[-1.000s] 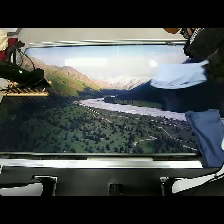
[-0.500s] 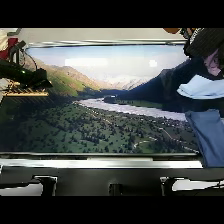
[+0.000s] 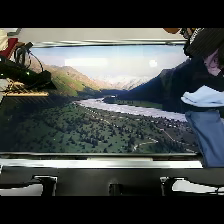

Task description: Fold the clothes and pants, and hang the long-sleeved shirts on hangers.

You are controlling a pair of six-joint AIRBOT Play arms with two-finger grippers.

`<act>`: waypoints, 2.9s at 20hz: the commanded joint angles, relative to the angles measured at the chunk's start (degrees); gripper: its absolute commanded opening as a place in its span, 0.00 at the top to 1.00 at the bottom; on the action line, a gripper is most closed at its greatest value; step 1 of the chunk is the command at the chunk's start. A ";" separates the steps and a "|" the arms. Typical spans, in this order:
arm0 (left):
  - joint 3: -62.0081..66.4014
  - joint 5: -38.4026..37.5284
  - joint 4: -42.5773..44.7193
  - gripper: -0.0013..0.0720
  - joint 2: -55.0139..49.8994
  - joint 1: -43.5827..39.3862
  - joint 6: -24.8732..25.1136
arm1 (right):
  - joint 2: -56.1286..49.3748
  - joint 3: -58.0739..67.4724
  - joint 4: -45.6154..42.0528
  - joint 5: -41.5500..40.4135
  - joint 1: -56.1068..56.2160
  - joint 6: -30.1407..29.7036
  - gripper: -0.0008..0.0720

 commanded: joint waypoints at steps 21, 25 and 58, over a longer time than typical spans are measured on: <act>-0.09 -1.64 0.09 0.96 -0.35 -0.52 0.02 | 2.45 -18.91 -29.75 -20.33 -0.04 -14.71 0.94; -2.86 -1.44 0.09 0.96 -0.33 -0.52 0.02 | 2.45 -24.48 -31.56 -19.87 -0.04 -14.71 0.94; -4.44 7.69 17.29 0.96 -0.31 -4.55 2.03 | 13.09 -37.13 -9.31 9.97 9.88 -26.86 0.53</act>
